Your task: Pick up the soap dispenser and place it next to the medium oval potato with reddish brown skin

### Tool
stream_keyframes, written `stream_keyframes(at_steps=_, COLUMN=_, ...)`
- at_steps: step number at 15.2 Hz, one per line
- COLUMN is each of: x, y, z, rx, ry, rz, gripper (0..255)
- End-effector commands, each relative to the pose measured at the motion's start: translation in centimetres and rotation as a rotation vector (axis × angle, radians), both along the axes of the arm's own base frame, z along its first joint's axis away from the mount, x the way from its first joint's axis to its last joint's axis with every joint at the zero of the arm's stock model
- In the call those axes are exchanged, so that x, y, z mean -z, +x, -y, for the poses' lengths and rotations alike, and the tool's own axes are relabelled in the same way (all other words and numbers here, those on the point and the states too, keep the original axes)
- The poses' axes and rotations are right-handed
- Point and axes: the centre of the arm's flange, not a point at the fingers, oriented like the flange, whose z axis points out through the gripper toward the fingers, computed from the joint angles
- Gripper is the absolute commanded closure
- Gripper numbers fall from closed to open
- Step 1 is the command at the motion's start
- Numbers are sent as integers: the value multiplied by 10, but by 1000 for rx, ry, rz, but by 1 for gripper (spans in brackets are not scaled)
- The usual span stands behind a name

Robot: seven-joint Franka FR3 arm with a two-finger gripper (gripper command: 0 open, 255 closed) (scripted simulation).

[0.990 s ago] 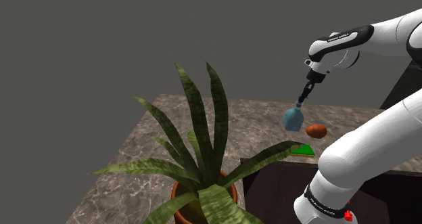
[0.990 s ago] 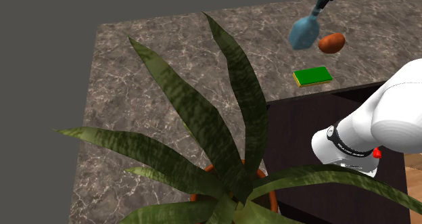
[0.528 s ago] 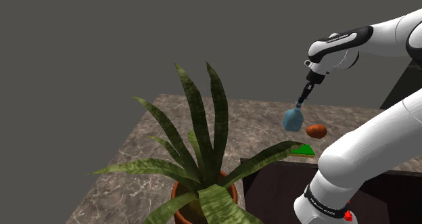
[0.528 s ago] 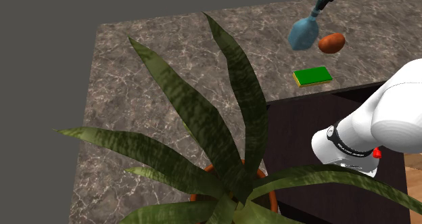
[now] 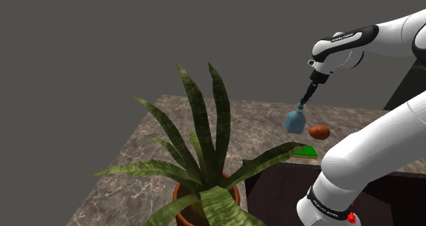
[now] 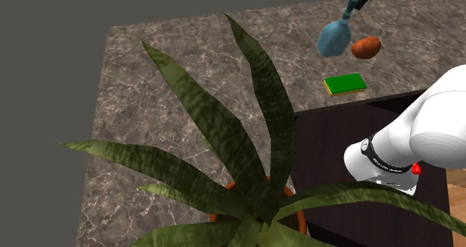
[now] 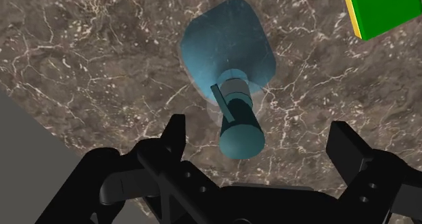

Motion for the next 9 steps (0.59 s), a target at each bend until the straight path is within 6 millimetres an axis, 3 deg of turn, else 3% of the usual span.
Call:
stream_keyframes(at_steps=1, x=-20, y=-3, z=2, rx=0, ry=1, rz=0, gripper=0)
stream_keyframes(at_steps=3, x=-43, y=-7, z=4, rx=0, ry=1, rz=0, gripper=0)
stream_keyframes(at_steps=9, x=-43, y=-7, z=4, rx=0, ry=1, rz=0, gripper=0)
